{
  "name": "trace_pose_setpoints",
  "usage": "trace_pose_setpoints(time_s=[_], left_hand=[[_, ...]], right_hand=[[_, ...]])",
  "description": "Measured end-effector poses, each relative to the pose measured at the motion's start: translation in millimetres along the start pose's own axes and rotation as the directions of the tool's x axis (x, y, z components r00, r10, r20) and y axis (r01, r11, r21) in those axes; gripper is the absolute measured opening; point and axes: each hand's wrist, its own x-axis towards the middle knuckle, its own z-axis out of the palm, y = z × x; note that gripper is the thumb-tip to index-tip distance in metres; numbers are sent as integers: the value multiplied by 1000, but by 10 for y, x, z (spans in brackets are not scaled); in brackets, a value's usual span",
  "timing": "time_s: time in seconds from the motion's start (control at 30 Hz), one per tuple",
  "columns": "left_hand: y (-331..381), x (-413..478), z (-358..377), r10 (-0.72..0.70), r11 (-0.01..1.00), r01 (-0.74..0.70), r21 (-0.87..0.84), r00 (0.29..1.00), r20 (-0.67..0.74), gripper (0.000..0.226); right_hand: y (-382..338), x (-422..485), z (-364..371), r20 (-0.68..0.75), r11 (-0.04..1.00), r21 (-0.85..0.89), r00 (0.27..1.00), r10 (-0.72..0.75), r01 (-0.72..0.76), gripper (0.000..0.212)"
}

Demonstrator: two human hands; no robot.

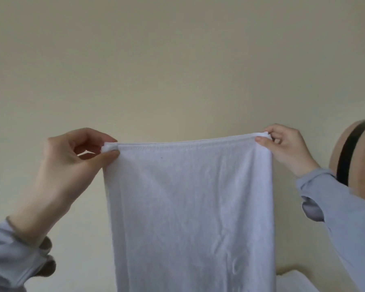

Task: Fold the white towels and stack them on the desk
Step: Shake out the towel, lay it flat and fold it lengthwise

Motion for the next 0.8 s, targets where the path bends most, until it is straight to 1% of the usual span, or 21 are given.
trace_pose_setpoints(time_s=[0.03,0.1,0.2,0.27,0.37,0.4,0.47,0.5,0.57,0.63,0.7,0.8], left_hand=[[49,-25,94,-3,1000,3,-11,1000,-1,13],[126,-71,257,-27,999,27,-32,1000,12,12],[204,-208,427,-74,996,76,-52,997,38,12],[254,-393,508,-100,993,103,-61,994,52,11],[297,-846,592,-155,986,161,-50,982,109,11],[282,-1030,606,-193,979,201,-45,972,136,12],[186,-1442,592,-315,947,322,-5,931,184,17],[101,-1658,560,-389,920,390,31,901,192,19],[-132,-2099,442,-538,843,523,126,828,159,16],[-389,-2547,240,-678,727,648,228,729,91,22],[-628,-2981,-19,-798,578,754,312,602,24,29],[-934,-3574,-466,-913,335,858,389,398,-91,27]], right_hand=[[-4,82,-85,-16,999,-36,1000,-17,17,16],[-43,252,-226,-43,992,-116,998,-54,48,8],[-64,472,-290,-93,975,-213,992,-90,68,11],[-53,529,-176,-88,944,-315,988,-127,94,11],[56,386,246,-25,899,-423,990,-136,113,7],[130,267,434,11,898,-426,993,-119,112,5],[354,-94,882,103,907,-409,993,-62,99,3],[473,-324,1125,159,912,-399,987,-31,93,3],[690,-849,1630,275,923,-377,961,37,73,4],[832,-1414,2131,376,945,-326,921,98,33,5],[904,-1964,2612,484,961,-278,862,152,-13,6],[896,-2739,3287,653,974,-222,735,184,-47,8]])
